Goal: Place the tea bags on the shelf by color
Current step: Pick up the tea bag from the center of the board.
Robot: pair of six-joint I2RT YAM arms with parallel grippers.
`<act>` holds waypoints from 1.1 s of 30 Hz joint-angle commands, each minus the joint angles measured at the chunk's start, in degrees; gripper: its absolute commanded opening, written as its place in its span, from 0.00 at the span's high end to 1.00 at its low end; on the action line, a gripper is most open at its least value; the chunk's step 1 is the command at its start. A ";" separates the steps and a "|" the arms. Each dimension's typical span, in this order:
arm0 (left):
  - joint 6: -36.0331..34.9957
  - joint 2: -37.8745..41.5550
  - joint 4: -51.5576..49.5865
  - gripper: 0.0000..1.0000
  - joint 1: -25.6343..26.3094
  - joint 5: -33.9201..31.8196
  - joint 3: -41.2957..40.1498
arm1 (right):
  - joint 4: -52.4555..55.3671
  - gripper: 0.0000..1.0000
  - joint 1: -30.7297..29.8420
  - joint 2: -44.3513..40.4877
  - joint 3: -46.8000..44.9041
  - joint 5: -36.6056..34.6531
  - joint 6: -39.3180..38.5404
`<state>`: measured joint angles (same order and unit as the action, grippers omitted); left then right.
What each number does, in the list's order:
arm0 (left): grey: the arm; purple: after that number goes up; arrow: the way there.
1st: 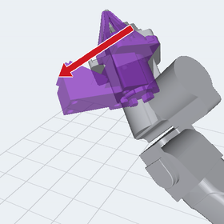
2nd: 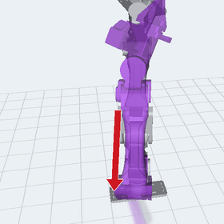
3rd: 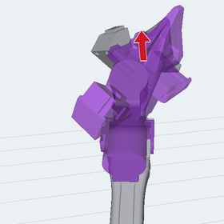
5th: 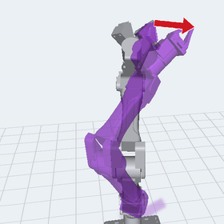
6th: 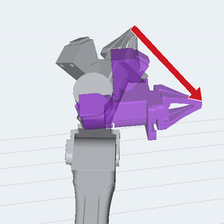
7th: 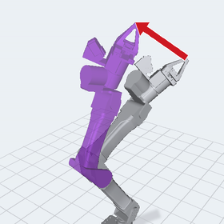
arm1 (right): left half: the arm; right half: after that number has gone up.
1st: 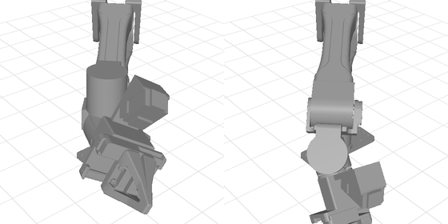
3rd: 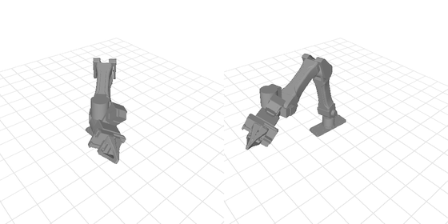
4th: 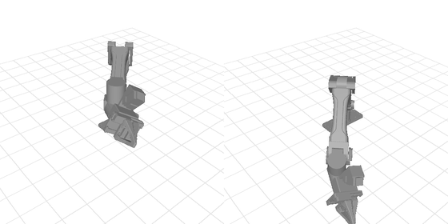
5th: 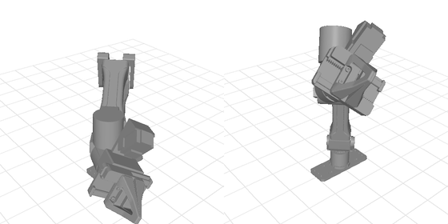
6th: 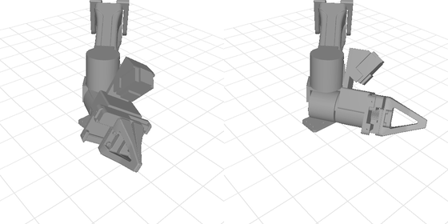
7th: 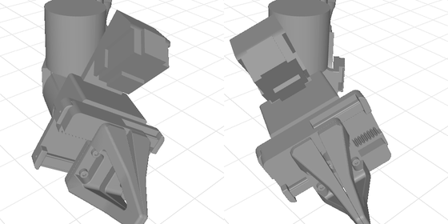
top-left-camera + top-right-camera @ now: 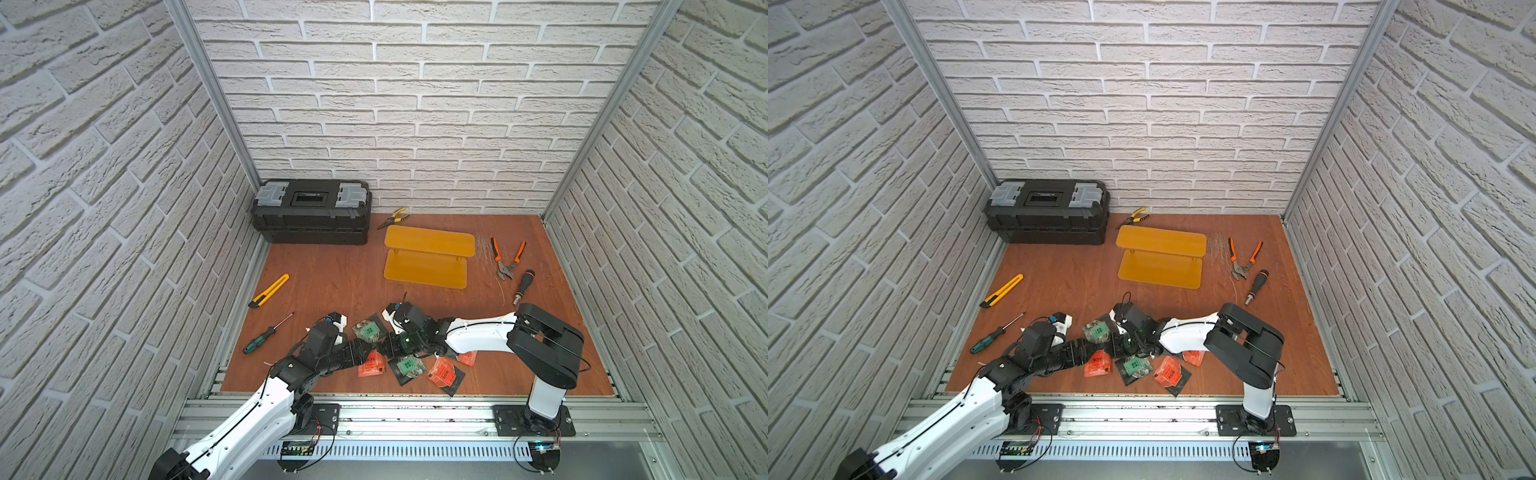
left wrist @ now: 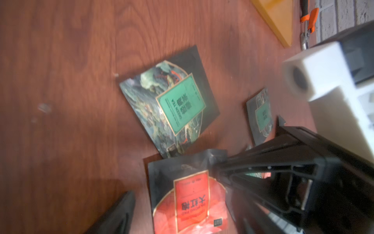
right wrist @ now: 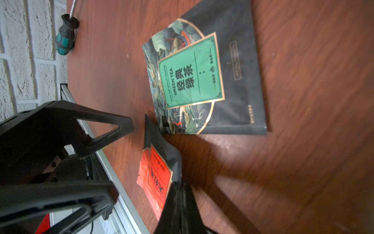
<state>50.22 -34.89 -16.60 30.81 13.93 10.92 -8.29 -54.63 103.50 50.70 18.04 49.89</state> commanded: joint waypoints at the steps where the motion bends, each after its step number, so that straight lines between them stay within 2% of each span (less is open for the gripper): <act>1: 0.50 3.77 -2.85 0.09 -0.75 -4.26 1.61 | -2.38 0.97 0.62 -4.60 -1.22 -0.44 -0.98; 6: 1.59 8.58 -2.76 0.02 -1.95 -3.82 1.09 | -2.12 0.97 1.83 -9.18 -2.84 -0.98 -1.28; 13: 3.03 12.69 1.56 0.02 -2.68 -0.86 -0.56 | -2.75 0.98 5.24 -16.86 -6.53 -2.74 -0.53; 21: 5.75 15.43 7.79 0.02 -2.83 1.78 -1.57 | -5.86 0.97 7.65 -24.53 -10.68 -6.88 4.39; 26: 8.70 14.32 13.36 0.07 -2.85 3.63 -2.19 | -10.61 0.97 8.35 -26.47 -12.60 -8.69 8.02; 33: 11.62 8.38 21.48 0.13 -2.68 5.90 -2.48 | -16.19 0.97 8.97 -26.18 -13.08 -8.12 11.67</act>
<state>60.23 -24.95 -2.52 28.25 18.04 9.10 -18.61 -46.11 78.06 37.87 10.28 59.33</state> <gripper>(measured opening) 0.874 0.053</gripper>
